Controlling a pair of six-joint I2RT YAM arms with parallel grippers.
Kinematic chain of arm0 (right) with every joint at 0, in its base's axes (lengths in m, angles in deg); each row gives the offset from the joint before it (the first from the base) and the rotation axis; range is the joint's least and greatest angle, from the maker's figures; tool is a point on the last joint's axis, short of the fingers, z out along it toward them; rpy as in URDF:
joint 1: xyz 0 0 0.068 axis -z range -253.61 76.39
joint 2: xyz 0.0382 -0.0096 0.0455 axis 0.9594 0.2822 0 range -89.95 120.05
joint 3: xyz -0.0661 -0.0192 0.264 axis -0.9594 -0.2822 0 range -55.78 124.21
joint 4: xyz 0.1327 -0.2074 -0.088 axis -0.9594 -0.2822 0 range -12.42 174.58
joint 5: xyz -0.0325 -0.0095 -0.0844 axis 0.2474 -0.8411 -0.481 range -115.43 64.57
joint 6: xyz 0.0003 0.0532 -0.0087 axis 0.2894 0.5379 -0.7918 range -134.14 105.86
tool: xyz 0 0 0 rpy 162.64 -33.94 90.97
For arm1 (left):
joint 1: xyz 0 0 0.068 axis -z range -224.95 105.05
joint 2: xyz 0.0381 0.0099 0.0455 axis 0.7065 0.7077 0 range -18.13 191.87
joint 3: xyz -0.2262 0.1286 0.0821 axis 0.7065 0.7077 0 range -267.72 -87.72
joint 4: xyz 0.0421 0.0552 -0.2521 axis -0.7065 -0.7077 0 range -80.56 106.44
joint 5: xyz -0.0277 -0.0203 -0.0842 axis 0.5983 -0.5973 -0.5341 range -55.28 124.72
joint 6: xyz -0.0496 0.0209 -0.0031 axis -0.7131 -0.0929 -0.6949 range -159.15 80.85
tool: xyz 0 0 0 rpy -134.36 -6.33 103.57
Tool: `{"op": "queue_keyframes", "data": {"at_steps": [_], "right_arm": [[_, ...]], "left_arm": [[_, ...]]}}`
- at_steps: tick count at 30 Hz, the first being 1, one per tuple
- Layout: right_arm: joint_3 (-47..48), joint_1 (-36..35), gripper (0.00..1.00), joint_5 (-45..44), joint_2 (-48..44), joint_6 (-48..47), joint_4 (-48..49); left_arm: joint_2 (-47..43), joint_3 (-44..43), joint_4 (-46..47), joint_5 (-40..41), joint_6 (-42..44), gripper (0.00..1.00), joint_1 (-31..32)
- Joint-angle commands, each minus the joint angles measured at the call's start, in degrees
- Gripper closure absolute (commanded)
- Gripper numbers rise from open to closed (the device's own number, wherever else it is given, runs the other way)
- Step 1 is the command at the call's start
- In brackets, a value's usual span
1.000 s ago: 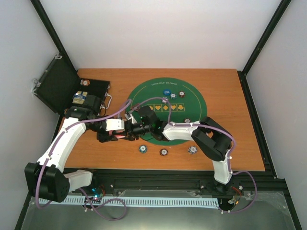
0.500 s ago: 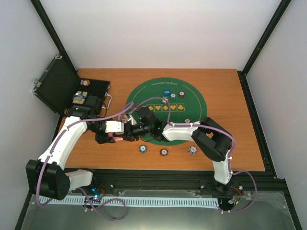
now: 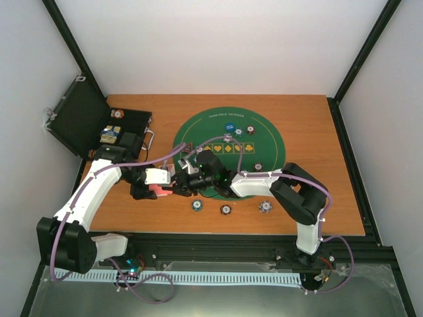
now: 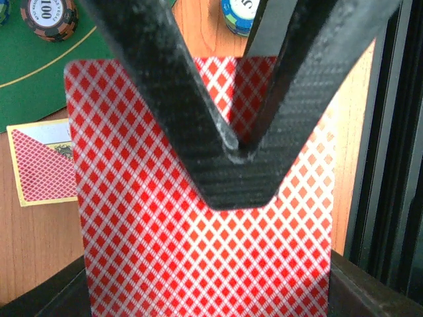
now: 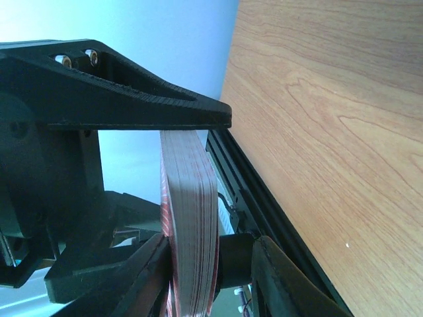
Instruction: Distribute texas hold em gaming equipment
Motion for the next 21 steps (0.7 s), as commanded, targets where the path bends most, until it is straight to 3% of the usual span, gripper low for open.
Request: {"op": "queue_keyframes", "data": {"at_steps": [1,21], "right_arm": [[-2.8,0.7,0.67,-2.4,-0.6,0.0,-4.3],[-3.0,2.6,0.97,-2.8,-4.4,-1.5,-8.4]], "left_arm": [[-0.3,-3.5,-1.1,-1.4,1.2,0.89,0.0],[0.2,-1.9,1.6,-0.3,-0.7,0.89,0.1]]}}
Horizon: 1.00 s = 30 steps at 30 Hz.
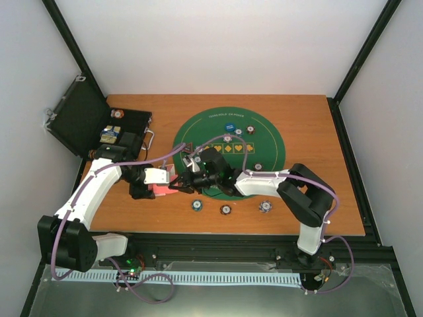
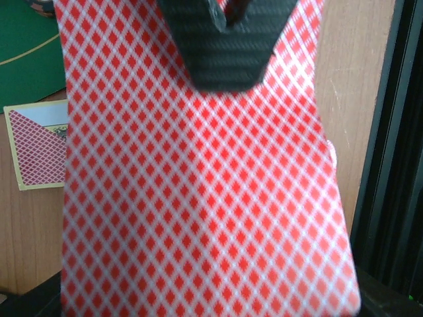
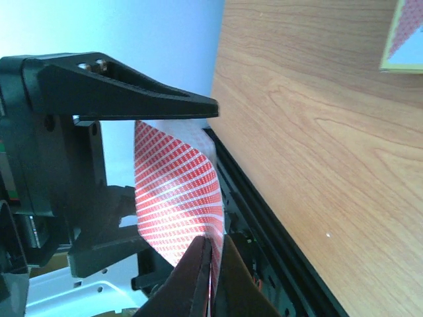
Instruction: Distribute texas hold em gaming equipment
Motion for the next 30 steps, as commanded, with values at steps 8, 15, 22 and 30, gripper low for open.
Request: {"op": "queue_keyframes", "data": {"at_steps": [8,15,22,30], "right_arm": [[0.4,6.6,0.97,0.1,-3.9,-5.6,-12.0],[10.5,14.5,0.97,4.4,2.8,-13.3,-21.0],[31.5,18.8,0.97,6.0,19.7,-20.8,-35.0],[58.3,19.7,0.96,4.0,37.4,-25.6,-50.4]], "left_arm": [[-0.5,-2.0,1.7,-2.3,-1.0,0.89,0.0],[-1.0,-2.7,0.1,-0.7,-0.8,0.89,0.0],[-1.0,-2.8,-0.3,0.6,-1.0,0.89,0.0],[-0.3,-4.2,-1.2,1.4,-1.9,0.89,0.0]]}}
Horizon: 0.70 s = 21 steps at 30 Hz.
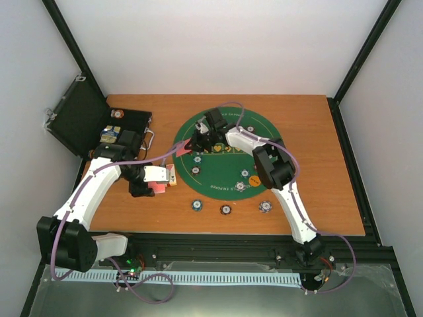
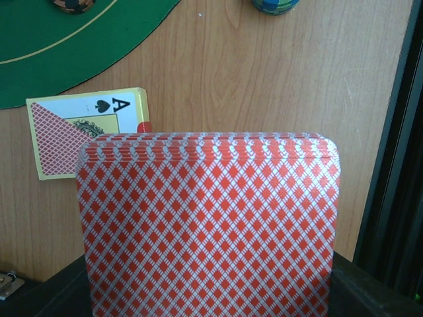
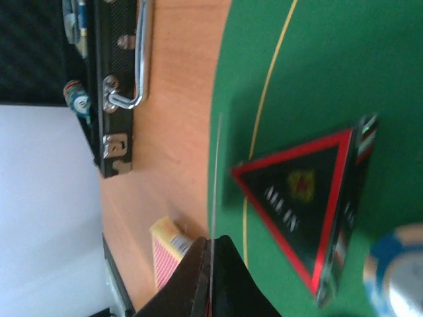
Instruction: Distribute texas hold em gaming equipment
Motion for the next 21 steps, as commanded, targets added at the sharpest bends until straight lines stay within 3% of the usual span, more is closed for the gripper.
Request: {"op": "queue_keyframes", "data": {"at_steps": [1,4,6,7,12,16,21], "right_arm": [[12.8,0.2,0.93,-1.2,6.1,-4.7,-13.0],[16.4,0.4,0.78,-3.1,6.8,-6.2,-16.5],[15.6,0.7,0.58,-4.4,5.5,-6.9,-17.3],[15.1,0.9,0.54,-5.0,4.6,-7.5,-18.0],[11.3,1.7,0.43,-7.6,-0.9,-9.5,-19.4],[8.7,2.8,0.41,-9.6,-6.6,-10.1,-20.2],[-5.4,2.5,0.39,-8.8,-18.4,-7.1,-11.9]], "left_arm": [[-0.2,-3.3,-1.8,0.1,-0.7,0.89,0.1],[-0.2,-3.3,-1.8,0.1,-0.7,0.89,0.0],[-0.2,-2.9,-1.6,0.2,-0.7,0.90,0.0],[-0.3,-2.6,-1.4,0.2,-0.7,0.90,0.0],[-0.9,-1.7,-1.0,-0.1,-1.1,0.90,0.0],[-1.3,-1.5,-0.6,-0.7,-1.6,0.90,0.0],[-1.3,-2.7,-0.9,-2.2,-2.5,0.90,0.0]]}}
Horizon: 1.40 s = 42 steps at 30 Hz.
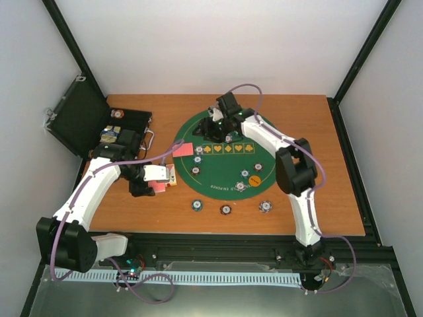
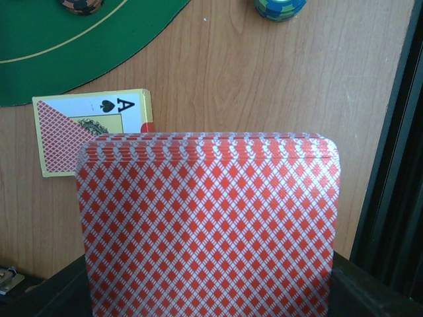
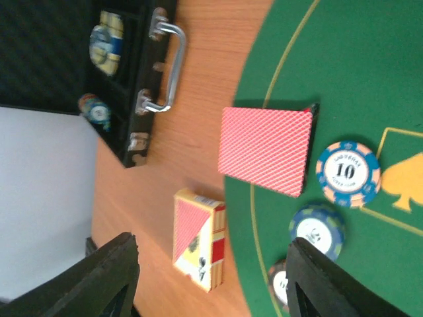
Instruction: Distribute texas hold em gaming equipment
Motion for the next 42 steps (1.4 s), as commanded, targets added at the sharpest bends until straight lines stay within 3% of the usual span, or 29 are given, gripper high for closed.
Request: {"op": "queue_keyframes", "data": {"at_steps": [1,9,15,42], "right_arm": [[-13.4,-0.6,0.38,0.6,-12.1,3.2,9.2],[-44.3,-9.6,0.29,3.4,-29.6,15.3,33.3],[-52.9,-16.8,0.28,3.6,-32.7,23.1,49.6],[-39.6,-25.0,0.31,7.6,-15.6,31.4,60.8]], "left_arm": [[-0.9,-1.9,-0.3,-2.6,-1.3,0.90,0.0],[0.1,-3.2,0.3,-4.2,-2.9,0.90,0.1],[0.6,-3.4,0.2,-4.2,-3.3,0.91,0.0],[-0.1,-4.6,-1.7,-3.8,-2.6,0.92,0.0]]}}
